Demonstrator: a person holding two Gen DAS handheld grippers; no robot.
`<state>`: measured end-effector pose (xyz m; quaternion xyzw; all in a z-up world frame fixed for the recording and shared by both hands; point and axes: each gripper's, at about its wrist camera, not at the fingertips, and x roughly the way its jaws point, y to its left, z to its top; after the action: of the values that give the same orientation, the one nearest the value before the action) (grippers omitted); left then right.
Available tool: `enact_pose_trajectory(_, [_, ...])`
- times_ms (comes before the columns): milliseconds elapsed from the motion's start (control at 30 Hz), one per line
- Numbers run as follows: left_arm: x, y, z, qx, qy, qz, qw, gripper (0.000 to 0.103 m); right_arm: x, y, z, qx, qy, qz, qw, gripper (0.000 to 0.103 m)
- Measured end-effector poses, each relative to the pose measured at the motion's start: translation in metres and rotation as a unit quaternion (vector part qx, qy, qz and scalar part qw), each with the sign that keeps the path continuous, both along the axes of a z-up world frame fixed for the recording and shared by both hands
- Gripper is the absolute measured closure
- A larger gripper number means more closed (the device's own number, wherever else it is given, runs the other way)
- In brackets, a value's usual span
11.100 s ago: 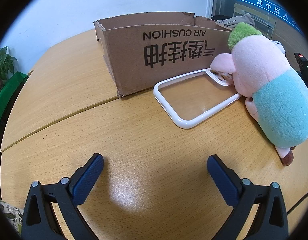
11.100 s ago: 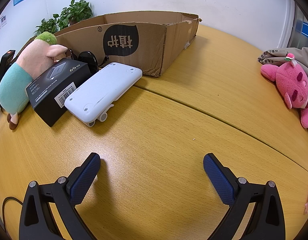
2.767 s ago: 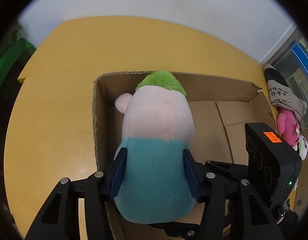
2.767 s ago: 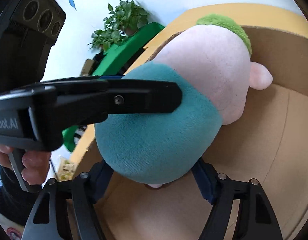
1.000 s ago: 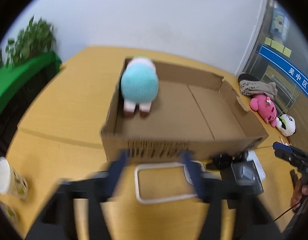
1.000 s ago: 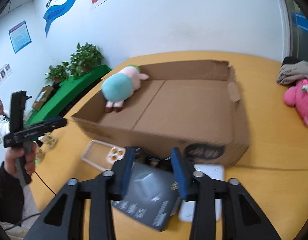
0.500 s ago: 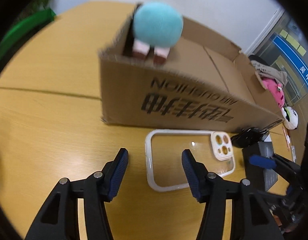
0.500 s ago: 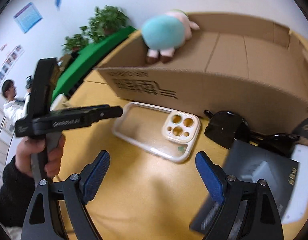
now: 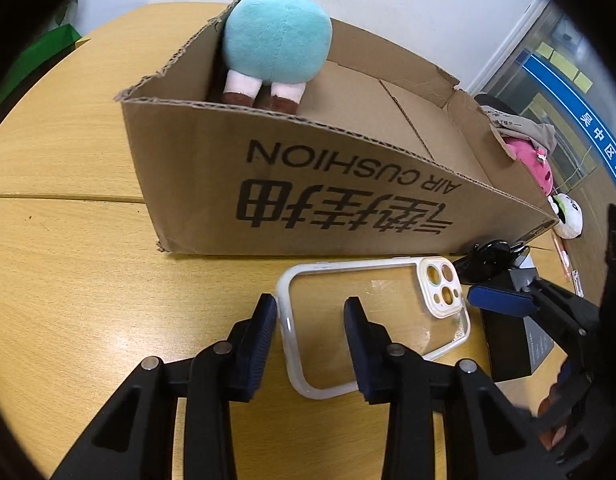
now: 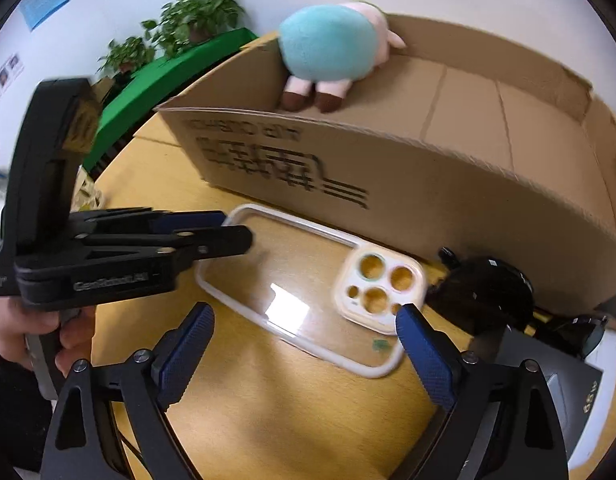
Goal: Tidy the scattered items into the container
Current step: 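Move both grippers toward the clear phone case lying beside the box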
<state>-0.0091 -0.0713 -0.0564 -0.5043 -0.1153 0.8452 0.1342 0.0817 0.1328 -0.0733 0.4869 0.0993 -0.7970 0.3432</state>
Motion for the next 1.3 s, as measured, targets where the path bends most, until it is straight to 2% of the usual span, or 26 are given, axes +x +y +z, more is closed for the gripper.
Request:
enact_pose_trajectory(100, [-0.001,-0.003,0.001,-0.004,0.0,0.004,1.0,0.069,0.004,-0.01,-0.003,0.017,0.002,0.011,1.0,0.008])
enact_pose_trajectory(133, [-0.001,-0.004,0.001,-0.002,0.0,0.004,1.0,0.069,0.0,-0.009,-0.008,0.015,-0.012,0.005,1.0,0.007])
enact_pose_trajectory(300, [-0.001,-0.003,0.002,-0.009,0.001,0.0,1.0,0.069,-0.01,0.006,-0.01,0.044,0.002,-0.045,0.998,0.005])
enact_pose_trajectory(367, [-0.002,0.0,0.002,-0.012,0.001,-0.001,0.9999,0.063,-0.009,0.007,-0.011,0.056,0.001,-0.046,0.997,0.004])
enact_pose_trajectory(500, [0.002,0.002,0.004,-0.03,0.005,0.003,0.9995,0.059,0.004,-0.006,-0.008,0.039,-0.003,-0.011,0.999,0.002])
enact_pose_trajectory(567, [0.007,-0.003,0.004,-0.02,0.004,0.004,0.9998,0.059,0.009,-0.005,-0.006,0.026,-0.002,-0.006,1.0,0.002])
enact_pose_trajectory(600, [0.01,-0.006,0.004,-0.011,0.003,0.004,0.9999,0.061,0.009,-0.003,-0.004,0.013,-0.005,-0.007,1.0,0.002])
enact_pose_trajectory(633, [0.013,-0.008,0.003,0.011,0.001,-0.004,0.9999,0.08,0.012,0.001,-0.002,-0.003,-0.011,-0.008,1.0,0.004])
enact_pose_trajectory(667, [0.016,-0.008,0.003,0.034,-0.002,-0.017,0.9993,0.091,0.014,0.003,0.002,-0.023,-0.014,-0.001,1.0,0.009])
enact_pose_trajectory(700, [0.021,-0.004,0.005,0.05,0.002,-0.032,0.9982,0.095,0.017,0.004,0.004,-0.052,-0.028,0.015,0.998,0.027])
enact_pose_trajectory(733, [0.025,0.001,0.008,0.039,0.011,-0.039,0.9984,0.097,0.023,0.0,0.007,-0.07,-0.039,0.032,0.996,0.033])
enact_pose_trajectory(800, [0.03,0.007,0.01,0.011,0.017,-0.044,0.9988,0.097,0.037,-0.011,0.008,-0.036,-0.016,0.057,0.998,0.032])
enact_pose_trajectory(833, [0.03,0.003,0.009,0.01,0.011,-0.035,0.9993,0.097,0.041,-0.015,0.006,-0.022,-0.008,0.062,0.998,0.028])
enact_pose_trajectory(900, [0.03,-0.009,0.008,0.019,0.001,-0.014,0.9997,0.091,0.042,-0.008,0.004,-0.025,-0.012,0.05,0.998,0.019])
enact_pose_trajectory(933, [0.029,-0.015,0.007,0.021,-0.005,-0.003,0.9998,0.087,0.039,-0.001,0.004,-0.03,-0.018,0.039,0.999,0.01])
enact_pose_trajectory(967, [0.029,-0.021,0.006,0.02,-0.009,0.009,0.9997,0.08,0.036,0.005,0.004,-0.03,-0.021,0.026,0.999,0.008])
enact_pose_trajectory(1000, [0.028,-0.026,0.006,0.018,-0.013,0.021,0.9995,0.077,0.033,0.012,0.004,-0.025,-0.018,0.014,0.999,0.008])
enact_pose_trajectory(1067, [0.028,-0.03,0.007,0.023,-0.017,0.032,0.9991,0.062,0.028,0.02,0.004,-0.023,-0.019,0.011,0.999,0.008])
enact_pose_trajectory(1133, [0.028,-0.028,0.009,0.028,-0.017,0.032,0.999,0.055,0.025,0.023,0.005,-0.01,-0.016,0.012,1.0,0.008])
enact_pose_trajectory(1300, [0.025,-0.015,0.008,0.026,-0.022,0.014,0.9993,0.055,0.019,0.029,0.004,0.017,-0.007,0.024,1.0,0.008])
